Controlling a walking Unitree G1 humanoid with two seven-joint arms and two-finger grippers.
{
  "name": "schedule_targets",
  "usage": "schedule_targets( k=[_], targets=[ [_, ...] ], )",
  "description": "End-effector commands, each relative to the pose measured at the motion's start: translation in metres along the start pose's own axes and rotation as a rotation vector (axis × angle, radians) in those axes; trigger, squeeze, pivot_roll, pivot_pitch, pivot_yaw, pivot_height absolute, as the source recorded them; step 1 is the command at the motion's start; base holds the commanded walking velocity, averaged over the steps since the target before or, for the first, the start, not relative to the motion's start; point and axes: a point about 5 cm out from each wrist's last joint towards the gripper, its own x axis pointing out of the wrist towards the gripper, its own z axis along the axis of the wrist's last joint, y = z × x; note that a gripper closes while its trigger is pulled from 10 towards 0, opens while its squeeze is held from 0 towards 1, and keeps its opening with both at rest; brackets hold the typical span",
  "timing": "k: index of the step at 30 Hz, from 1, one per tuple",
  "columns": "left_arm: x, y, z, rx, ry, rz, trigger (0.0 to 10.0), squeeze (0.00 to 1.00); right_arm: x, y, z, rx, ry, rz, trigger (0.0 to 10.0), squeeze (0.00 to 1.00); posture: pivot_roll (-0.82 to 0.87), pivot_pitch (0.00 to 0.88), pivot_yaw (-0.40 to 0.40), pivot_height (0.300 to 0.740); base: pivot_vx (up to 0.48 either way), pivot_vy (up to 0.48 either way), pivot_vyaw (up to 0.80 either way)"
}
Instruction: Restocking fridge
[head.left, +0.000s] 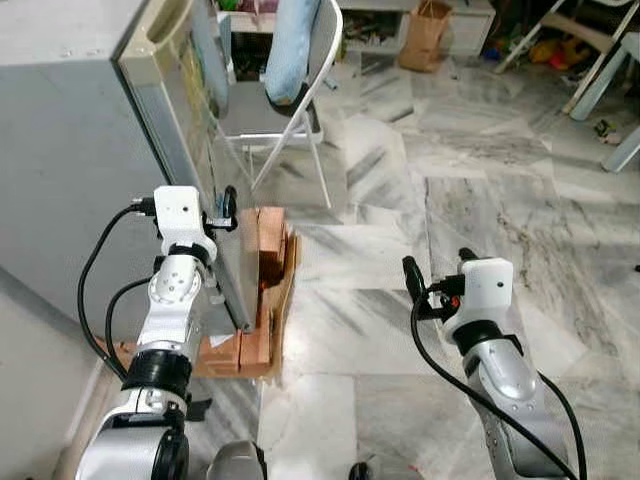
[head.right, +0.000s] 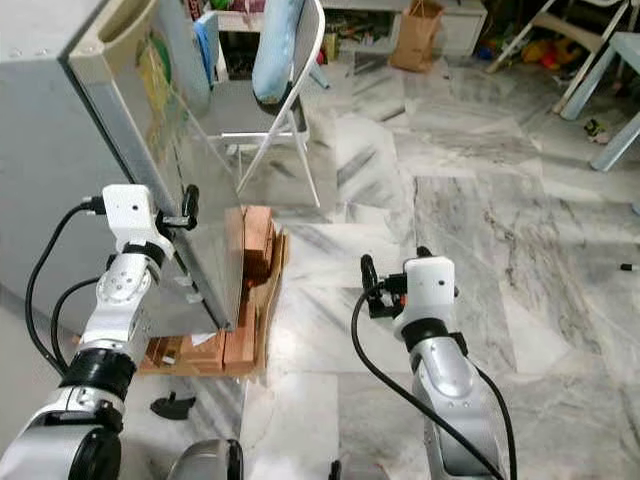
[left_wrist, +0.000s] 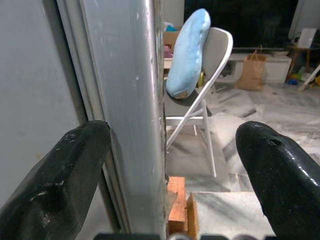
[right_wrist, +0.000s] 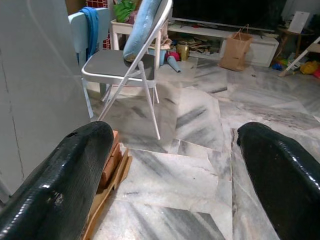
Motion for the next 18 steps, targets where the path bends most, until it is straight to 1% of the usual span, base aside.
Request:
schedule_targets(
  k=[1, 4, 7, 8, 9, 10, 11, 13, 15, 18],
  targets=[
    [0.005, 0.003, 0.004, 0.009, -0.008, 0.007, 10.0, 0.00, -0.003, -0.002, 0.003, -0.008, -0.002, -0.011, 10.0, 0.00, -0.02, 0.123, 0.005, 0.740, 0.000, 0.000, 0.00],
    [0.009, 0.003, 0.003, 0.016, -0.003, 0.013, 10.0, 0.00, -0.005, -0.002, 0.003, -0.009, 0.002, -0.013, 10.0, 0.00, -0.02, 0.127, 0.005, 0.740, 0.000, 0.000, 0.00],
    [0.014, 0.002, 0.006, 0.020, -0.004, 0.015, 10.0, 0.00, -0.008, -0.002, 0.003, -0.008, 0.008, -0.008, 10.0, 0.00, -0.03, 0.133, 0.008, 0.740, 0.000, 0.000, 0.00],
    [0.017, 0.002, 0.008, 0.022, -0.007, 0.016, 10.0, 0.00, -0.012, -0.003, 0.003, -0.003, 0.013, 0.001, 10.0, 0.00, -0.03, 0.135, 0.009, 0.740, 0.000, 0.000, 0.00],
    [0.017, 0.002, 0.008, 0.022, -0.007, 0.016, 10.0, 0.00, -0.012, -0.003, 0.003, -0.003, 0.013, 0.001, 10.0, 0.00, -0.03, 0.135, 0.009, 0.740, 0.000, 0.000, 0.00],
    [0.019, 0.001, 0.009, 0.022, -0.008, 0.016, 10.0, 0.00, -0.016, -0.002, 0.002, 0.002, 0.016, 0.023, 10.0, 0.00, -0.03, 0.137, 0.010, 0.740, 0.000, 0.000, 0.00],
    [0.022, 0.000, 0.012, 0.023, -0.008, 0.014, 10.0, 0.00, -0.023, -0.002, 0.001, 0.001, 0.024, 0.052, 10.0, 0.00, -0.04, 0.140, 0.011, 0.740, 0.000, 0.000, 0.00],
    [0.026, -0.001, 0.014, 0.022, -0.010, 0.011, 10.0, 0.00, -0.031, -0.005, -0.001, -0.019, 0.040, 0.062, 10.0, 0.00, -0.04, 0.142, 0.012, 0.740, 0.000, 0.000, 0.00],
    [0.028, -0.002, 0.016, 0.016, -0.012, 0.006, 10.0, 0.00, -0.034, -0.007, -0.003, -0.033, 0.048, 0.061, 10.0, 0.00, -0.04, 0.144, 0.012, 0.740, 0.000, 0.000, 0.00],
    [0.032, -0.010, 0.022, 0.014, -0.026, -0.030, 10.0, 0.00, -0.035, -0.009, -0.004, -0.034, 0.053, 0.050, 10.0, 0.00, -0.05, 0.146, 0.013, 0.740, 0.000, 0.000, 0.00]
  ],
)
